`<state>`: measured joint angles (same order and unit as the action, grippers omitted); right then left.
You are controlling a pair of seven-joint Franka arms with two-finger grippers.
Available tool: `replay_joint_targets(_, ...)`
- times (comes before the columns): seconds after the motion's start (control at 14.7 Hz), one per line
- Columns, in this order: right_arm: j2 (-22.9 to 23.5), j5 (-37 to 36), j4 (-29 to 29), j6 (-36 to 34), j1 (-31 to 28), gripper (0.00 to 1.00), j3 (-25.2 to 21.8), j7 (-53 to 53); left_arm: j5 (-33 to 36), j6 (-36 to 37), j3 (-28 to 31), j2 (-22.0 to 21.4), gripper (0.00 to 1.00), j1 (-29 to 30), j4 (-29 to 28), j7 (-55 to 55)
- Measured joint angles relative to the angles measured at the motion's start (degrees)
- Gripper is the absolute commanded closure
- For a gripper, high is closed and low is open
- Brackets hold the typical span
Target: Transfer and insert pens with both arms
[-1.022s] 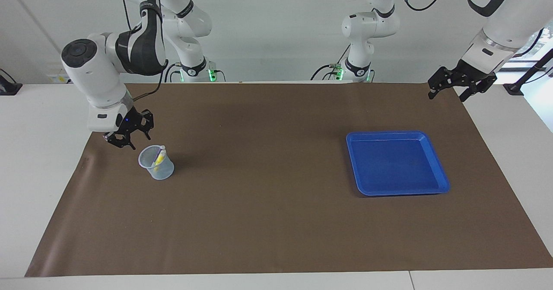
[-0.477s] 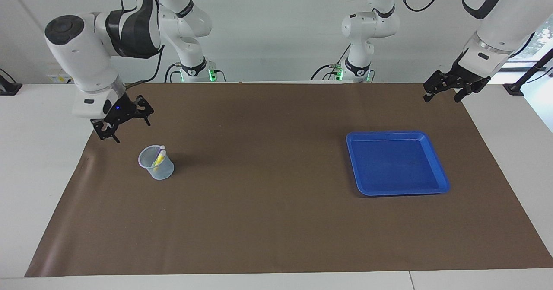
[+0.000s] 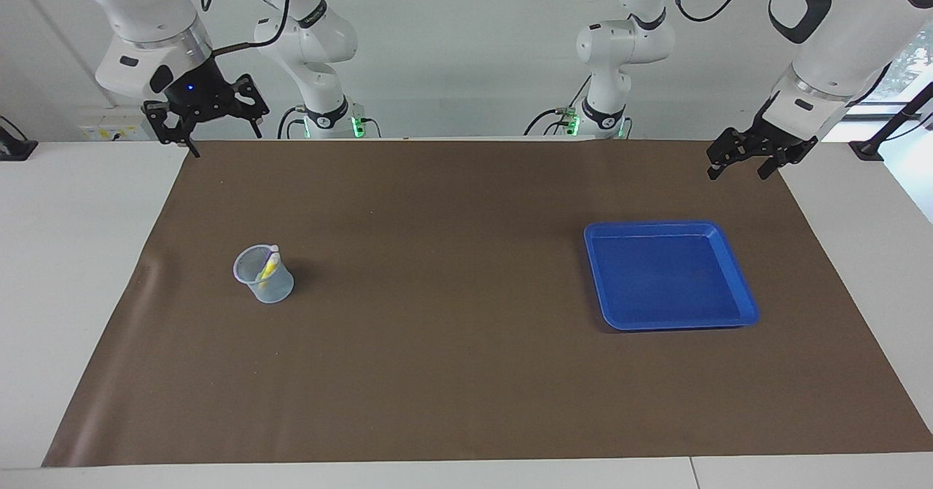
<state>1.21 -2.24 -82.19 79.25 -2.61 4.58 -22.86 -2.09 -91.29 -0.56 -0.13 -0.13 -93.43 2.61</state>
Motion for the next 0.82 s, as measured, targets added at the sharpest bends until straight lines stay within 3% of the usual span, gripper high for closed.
replay_joint_targets(0.82, -0.10, 0.61, -0.36, -0.80, -1.47, 0.00, -0.58, 7.85, 0.24, -0.09, 0.50, -0.12, 0.00, -0.17, -0.01, -0.23)
